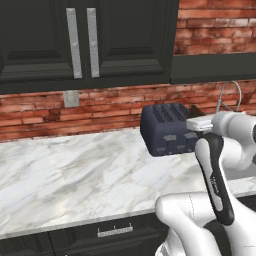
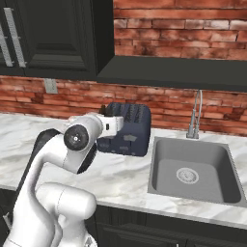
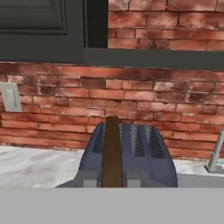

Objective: Start the toaster. Once the lever pops up, take the bread to the plate on the dining counter.

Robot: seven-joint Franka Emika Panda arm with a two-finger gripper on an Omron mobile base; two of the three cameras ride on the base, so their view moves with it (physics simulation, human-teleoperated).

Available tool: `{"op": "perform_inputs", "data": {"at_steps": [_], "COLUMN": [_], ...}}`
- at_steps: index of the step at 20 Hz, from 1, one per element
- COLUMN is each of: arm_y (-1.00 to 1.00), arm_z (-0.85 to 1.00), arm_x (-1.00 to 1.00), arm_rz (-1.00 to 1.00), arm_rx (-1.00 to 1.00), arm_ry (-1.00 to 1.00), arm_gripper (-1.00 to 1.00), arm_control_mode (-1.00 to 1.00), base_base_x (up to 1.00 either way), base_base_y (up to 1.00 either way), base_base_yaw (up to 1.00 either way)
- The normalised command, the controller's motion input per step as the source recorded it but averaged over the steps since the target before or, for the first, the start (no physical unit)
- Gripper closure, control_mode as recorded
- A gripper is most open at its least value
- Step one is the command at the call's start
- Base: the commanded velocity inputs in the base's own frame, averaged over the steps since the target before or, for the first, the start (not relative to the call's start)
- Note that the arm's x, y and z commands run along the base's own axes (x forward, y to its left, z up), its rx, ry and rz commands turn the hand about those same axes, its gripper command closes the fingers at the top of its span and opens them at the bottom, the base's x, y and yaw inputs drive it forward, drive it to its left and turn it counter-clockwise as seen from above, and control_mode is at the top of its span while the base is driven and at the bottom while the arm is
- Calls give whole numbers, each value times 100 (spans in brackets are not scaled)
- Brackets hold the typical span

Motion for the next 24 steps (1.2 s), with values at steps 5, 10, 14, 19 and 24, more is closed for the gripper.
{"op": "perform_inputs", "data": {"at_steps": [5, 10, 14, 19, 24], "arm_y": [-7, -5, 0, 0, 9], "arm_z": [47, 18, 15, 8, 11], "arm_x": [-87, -85, -71, -50, -15], "arm_rz": [-4, -3, -6, -1, 0], "arm_rx": [0, 0, 0, 0, 0], "arm_ry": [26, 24, 24, 15, 5], "arm_gripper": [100, 100, 100, 100, 100], "arm_control_mode": [-100, -100, -100, -100, -100], "base_base_x": [0, 0, 0, 0, 0], "base_base_y": [0, 0, 0, 0, 0], "base_base_yaw": [0, 0, 0, 0, 0]}}
